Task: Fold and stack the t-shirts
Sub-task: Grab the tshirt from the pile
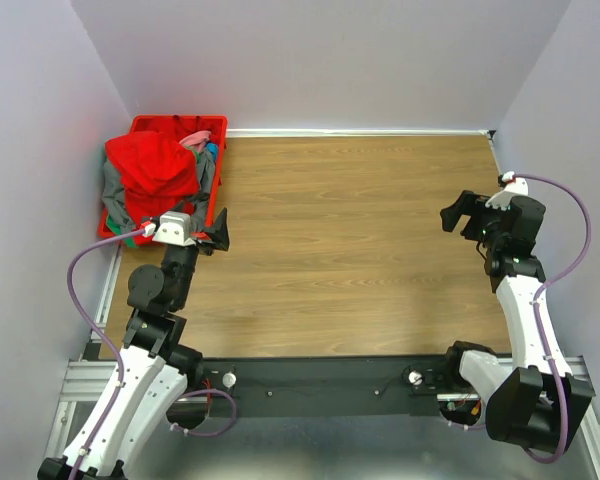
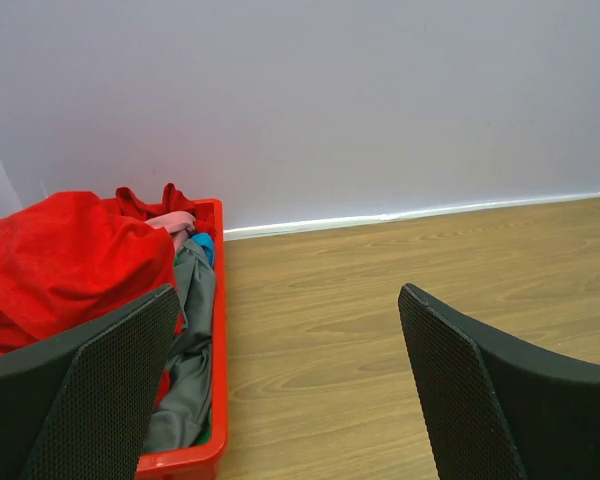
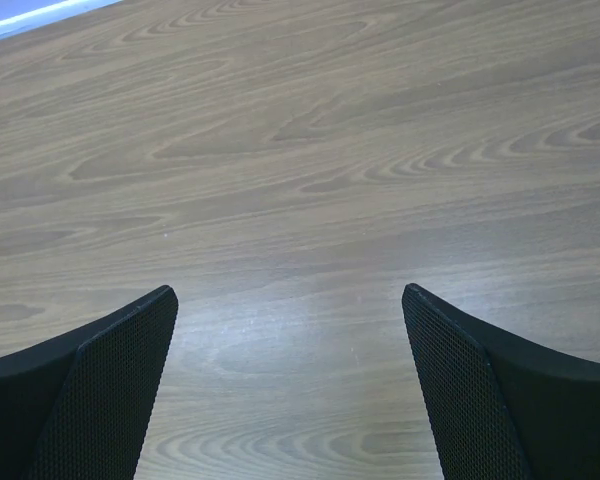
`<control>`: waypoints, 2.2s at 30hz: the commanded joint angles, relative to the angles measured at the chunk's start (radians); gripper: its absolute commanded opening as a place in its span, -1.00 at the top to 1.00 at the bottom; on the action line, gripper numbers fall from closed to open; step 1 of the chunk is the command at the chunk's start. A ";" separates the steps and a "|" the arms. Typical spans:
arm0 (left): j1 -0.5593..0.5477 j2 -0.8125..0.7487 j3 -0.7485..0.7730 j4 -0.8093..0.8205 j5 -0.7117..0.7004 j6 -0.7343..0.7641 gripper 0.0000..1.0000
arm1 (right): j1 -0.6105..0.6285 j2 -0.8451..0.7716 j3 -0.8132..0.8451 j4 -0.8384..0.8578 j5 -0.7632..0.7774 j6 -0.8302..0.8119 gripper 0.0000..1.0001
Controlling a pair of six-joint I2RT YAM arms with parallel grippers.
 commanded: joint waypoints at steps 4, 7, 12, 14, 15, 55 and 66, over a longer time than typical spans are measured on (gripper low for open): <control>-0.003 -0.007 0.010 0.028 -0.030 0.012 -0.97 | -0.006 -0.019 0.027 0.019 -0.068 -0.017 -1.00; -0.003 -0.007 0.008 0.028 -0.032 0.012 -0.97 | -0.006 -0.023 0.019 0.017 -0.106 -0.035 -1.00; -0.003 -0.004 0.014 0.022 -0.030 0.010 -0.97 | -0.006 -0.028 0.005 0.008 -0.210 -0.127 -1.00; -0.003 0.004 0.025 0.015 -0.027 0.003 -0.97 | -0.006 -0.028 -0.006 -0.007 -0.313 -0.194 -1.00; -0.003 0.007 0.028 0.010 -0.027 0.000 -0.97 | -0.006 -0.030 -0.012 -0.009 -0.341 -0.214 -1.00; 0.523 1.157 1.013 -0.751 -0.115 -0.772 -0.76 | -0.006 -0.053 -0.026 -0.155 -0.525 -0.486 -1.00; 0.523 1.239 1.022 -0.763 -0.181 -0.766 -0.25 | -0.006 -0.054 -0.021 -0.159 -0.519 -0.485 -1.00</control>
